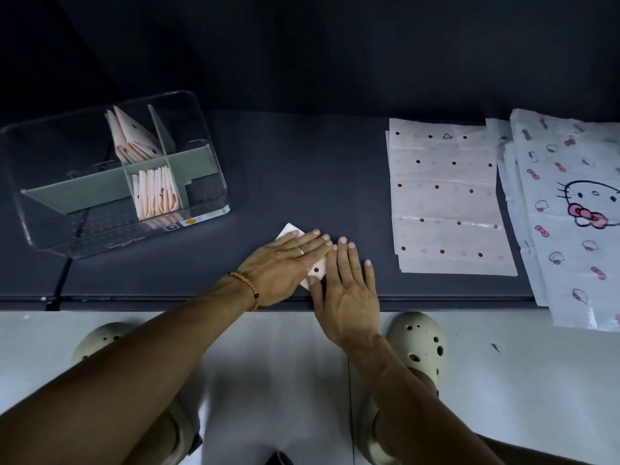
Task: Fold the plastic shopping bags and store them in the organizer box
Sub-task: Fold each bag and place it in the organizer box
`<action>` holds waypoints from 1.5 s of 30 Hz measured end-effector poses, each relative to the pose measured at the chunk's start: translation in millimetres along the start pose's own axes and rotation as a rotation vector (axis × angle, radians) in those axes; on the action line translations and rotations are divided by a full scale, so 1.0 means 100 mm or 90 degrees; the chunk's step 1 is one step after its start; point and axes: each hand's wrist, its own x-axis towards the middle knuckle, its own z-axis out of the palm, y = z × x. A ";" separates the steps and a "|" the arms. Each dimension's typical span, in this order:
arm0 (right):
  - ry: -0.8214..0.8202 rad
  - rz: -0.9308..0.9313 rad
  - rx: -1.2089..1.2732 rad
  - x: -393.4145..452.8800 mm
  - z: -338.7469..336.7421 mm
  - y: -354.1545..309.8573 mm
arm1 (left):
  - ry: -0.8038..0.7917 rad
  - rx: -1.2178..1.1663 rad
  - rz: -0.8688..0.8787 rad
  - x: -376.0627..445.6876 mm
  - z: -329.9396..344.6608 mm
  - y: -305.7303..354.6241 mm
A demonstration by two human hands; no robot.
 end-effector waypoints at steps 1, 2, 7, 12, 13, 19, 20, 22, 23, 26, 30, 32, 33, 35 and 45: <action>-0.001 -0.001 -0.004 0.00 0.00 0.00 | 0.004 0.006 0.003 0.00 0.01 -0.04; 0.000 -0.003 -0.006 0.00 0.00 0.01 | 0.005 0.011 0.001 -0.01 0.02 -0.09; 0.021 0.001 -0.005 0.01 -0.01 -0.01 | -0.020 0.010 -0.060 -0.18 -0.04 -0.53; 0.025 0.005 -0.001 0.01 0.00 -0.02 | -0.018 -0.013 -0.120 -0.21 -0.13 -0.50; 0.024 0.005 0.000 0.01 -0.01 -0.02 | -0.001 -0.033 -0.121 -0.19 -0.15 -0.43; 0.024 -0.012 -0.001 0.00 -0.02 0.00 | 0.095 0.000 -0.138 0.14 -0.24 -0.06; 0.018 -0.015 0.000 0.00 -0.02 0.01 | 0.102 0.021 -0.141 0.19 -0.26 -0.04; 0.007 -0.021 0.000 0.01 -0.03 0.03 | 0.085 -0.010 -0.163 0.26 -0.32 -0.04; -0.002 -0.026 0.002 0.01 -0.04 0.04 | 0.073 -0.049 -0.180 0.27 -0.35 -0.05; -0.019 -0.029 0.065 0.05 -0.12 0.05 | 0.048 -0.161 -0.224 0.24 -0.43 -0.08; 0.014 0.029 0.271 0.25 -0.43 -0.14 | 0.130 -0.538 -0.355 0.00 -0.60 -0.21; 0.018 0.072 0.431 0.39 -0.66 -0.31 | 0.223 -0.769 -0.396 -0.14 -0.74 -0.29; 0.019 0.085 0.514 0.45 -0.77 -0.41 | 0.266 -0.872 -0.403 -0.22 -0.82 -0.34; 0.032 0.098 0.634 0.57 -0.95 -0.59 | 0.328 -1.046 -0.403 -0.34 -0.97 -0.43; 0.038 0.074 0.819 1.17 -1.16 -1.45 | 0.602 -0.766 -0.615 -0.78 -1.12 -1.29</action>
